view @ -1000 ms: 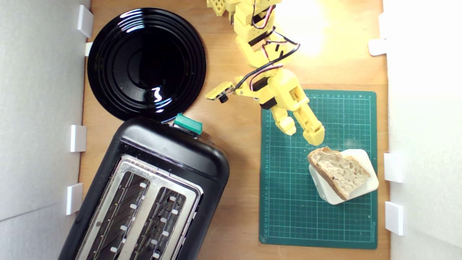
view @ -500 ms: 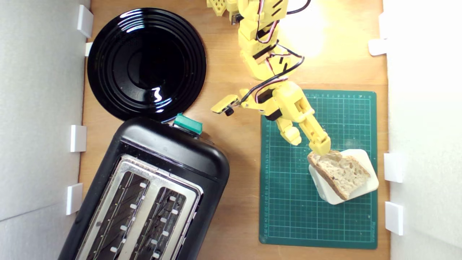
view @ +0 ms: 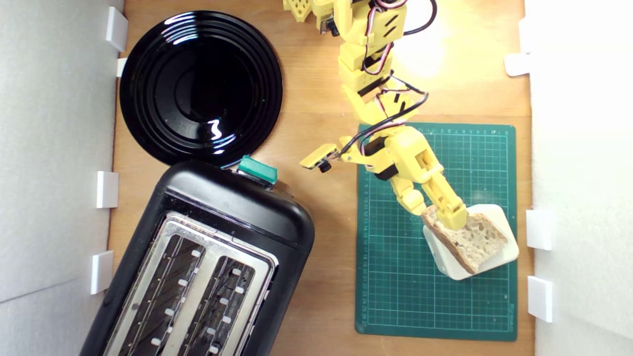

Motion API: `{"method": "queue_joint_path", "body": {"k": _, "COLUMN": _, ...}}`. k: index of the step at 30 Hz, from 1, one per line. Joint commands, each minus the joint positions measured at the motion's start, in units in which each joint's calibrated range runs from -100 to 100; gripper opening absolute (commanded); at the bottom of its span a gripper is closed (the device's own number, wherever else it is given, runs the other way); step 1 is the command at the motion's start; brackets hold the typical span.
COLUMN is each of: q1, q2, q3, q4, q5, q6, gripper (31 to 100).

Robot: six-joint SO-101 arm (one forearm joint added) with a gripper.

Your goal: Pick bread and place in toaster

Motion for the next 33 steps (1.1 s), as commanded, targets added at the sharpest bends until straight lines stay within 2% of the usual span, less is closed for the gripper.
{"method": "queue_joint_path", "body": {"k": 1, "q1": -1.1, "q2": 0.0, "q3": -3.6, "q4": -0.5, "q5": -1.8, "q6": 0.2, "gripper": 98.4}}
{"method": "queue_joint_path", "body": {"k": 6, "q1": -1.2, "q2": 1.2, "q3": -5.2, "q4": 0.3, "q5": -1.8, "q6": 0.2, "gripper": 98.2}}
{"method": "queue_joint_path", "body": {"k": 15, "q1": -3.6, "q2": 1.3, "q3": -5.2, "q4": -0.5, "q5": -1.8, "q6": 1.5, "gripper": 98.1}}
{"method": "queue_joint_path", "body": {"k": 33, "q1": -3.6, "q2": 4.1, "q3": -8.9, "q4": -0.5, "q5": -1.8, "q6": 1.6, "gripper": 98.0}}
